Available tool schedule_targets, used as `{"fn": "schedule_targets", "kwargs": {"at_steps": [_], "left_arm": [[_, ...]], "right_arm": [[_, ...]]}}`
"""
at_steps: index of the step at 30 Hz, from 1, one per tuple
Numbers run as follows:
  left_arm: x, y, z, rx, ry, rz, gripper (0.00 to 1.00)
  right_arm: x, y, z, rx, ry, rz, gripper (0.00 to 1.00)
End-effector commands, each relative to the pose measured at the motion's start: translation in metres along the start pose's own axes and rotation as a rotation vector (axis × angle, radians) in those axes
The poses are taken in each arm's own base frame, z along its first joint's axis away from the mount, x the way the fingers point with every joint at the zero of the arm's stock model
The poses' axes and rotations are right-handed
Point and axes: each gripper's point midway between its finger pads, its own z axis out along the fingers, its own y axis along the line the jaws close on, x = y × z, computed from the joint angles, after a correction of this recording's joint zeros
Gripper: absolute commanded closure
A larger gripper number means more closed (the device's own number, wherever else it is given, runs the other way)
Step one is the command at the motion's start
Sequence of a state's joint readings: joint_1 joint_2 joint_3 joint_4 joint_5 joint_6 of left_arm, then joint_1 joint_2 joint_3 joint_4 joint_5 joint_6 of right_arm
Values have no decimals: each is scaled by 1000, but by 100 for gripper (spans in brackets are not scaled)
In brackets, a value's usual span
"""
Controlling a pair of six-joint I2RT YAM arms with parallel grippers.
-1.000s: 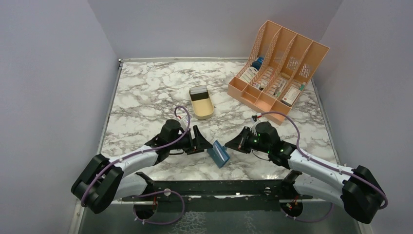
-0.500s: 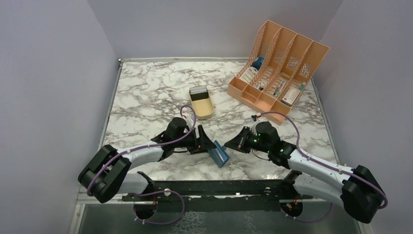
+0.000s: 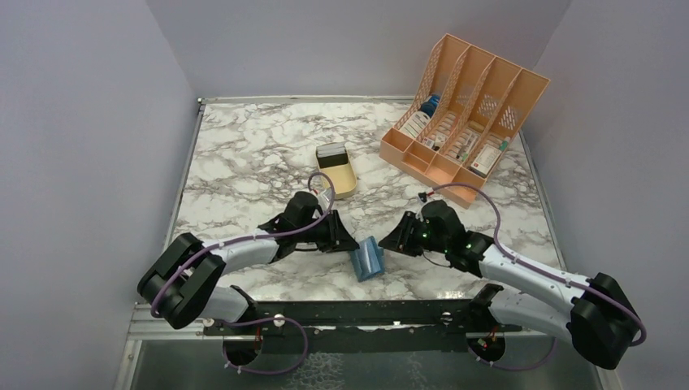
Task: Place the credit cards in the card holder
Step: Open the card holder at the center of the board.
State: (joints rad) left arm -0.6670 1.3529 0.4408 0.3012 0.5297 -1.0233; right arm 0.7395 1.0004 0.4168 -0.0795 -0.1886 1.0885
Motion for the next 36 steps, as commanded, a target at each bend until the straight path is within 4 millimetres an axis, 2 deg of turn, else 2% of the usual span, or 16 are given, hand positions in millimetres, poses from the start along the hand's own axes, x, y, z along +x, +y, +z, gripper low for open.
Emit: {"fn": "schedule_targets", "kwargs": {"at_steps": [1, 5, 8, 10, 16, 19, 21, 26, 30, 32, 36], "left_arm": [[-14, 1, -2, -85, -23, 109, 86], [-23, -10, -7, -88, -39, 176, 99], [-26, -15, -7, -75, -40, 200, 100], [-27, -13, -6, -82, -39, 207, 100], [-26, 11, -4, -175, -44, 204, 100], [-25, 26, -7, -241, -39, 216, 100], [-25, 31, -8, -261, -37, 225, 100], [-26, 29, -9, -255, -48, 231, 100], [-28, 29, -9, -257, -55, 233, 100], [-28, 33, -9, -272, -59, 230, 100], [-25, 41, -9, -298, -50, 228, 100]], "right_arm": [[-15, -18, -12, 182, -6, -194, 68], [-31, 3, -28, 211, 12, -322, 57], [-33, 30, -33, 131, 45, -387, 55], [-29, 35, -30, 98, 61, -384, 53], [-23, -6, -11, 197, 27, -282, 50], [-18, -8, -2, 174, 44, -274, 49], [-11, -8, 3, 158, 82, -267, 52], [5, 1, 10, 58, 158, -277, 65], [5, -12, 11, 120, 155, -258, 72], [6, -19, 11, 152, 154, -252, 72], [7, -28, 11, 179, 150, -249, 65]]}}
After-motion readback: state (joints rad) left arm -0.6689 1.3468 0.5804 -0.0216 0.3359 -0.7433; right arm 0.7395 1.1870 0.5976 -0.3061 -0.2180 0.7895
